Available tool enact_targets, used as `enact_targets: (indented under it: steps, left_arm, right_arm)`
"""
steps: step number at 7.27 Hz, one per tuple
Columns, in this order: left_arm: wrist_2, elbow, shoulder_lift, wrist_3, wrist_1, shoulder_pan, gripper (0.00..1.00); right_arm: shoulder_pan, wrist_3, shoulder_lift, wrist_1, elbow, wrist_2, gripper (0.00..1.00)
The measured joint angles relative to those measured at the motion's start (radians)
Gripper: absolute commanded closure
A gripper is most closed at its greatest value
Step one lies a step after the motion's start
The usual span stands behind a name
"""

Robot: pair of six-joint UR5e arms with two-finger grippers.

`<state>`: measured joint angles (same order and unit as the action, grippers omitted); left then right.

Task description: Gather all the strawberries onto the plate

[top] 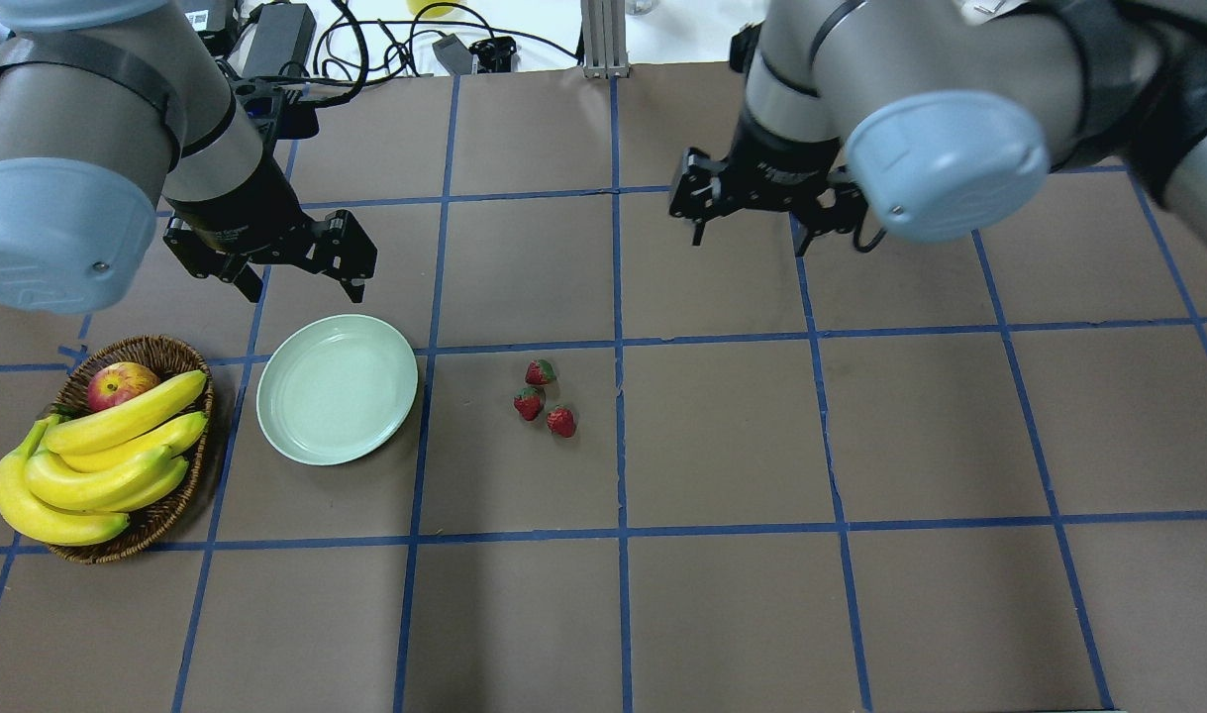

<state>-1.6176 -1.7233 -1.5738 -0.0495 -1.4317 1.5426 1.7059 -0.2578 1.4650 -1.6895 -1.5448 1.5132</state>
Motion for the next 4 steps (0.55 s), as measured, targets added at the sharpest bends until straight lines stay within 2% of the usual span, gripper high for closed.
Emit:
enact_targets:
  steps: [2, 4]
  left_arm:
    - [0.038, 0.014, -0.007, 0.052, 0.030, 0.008, 0.00]
    - [0.069, 0.017, -0.060, 0.138, 0.093, 0.039, 0.00]
  right_arm:
    - [-0.068, 0.103, 0.027, 0.203, 0.151, 0.019, 0.00]
    - [-0.073, 0.129, 0.029, 0.242, 0.185, 0.020, 0.00]
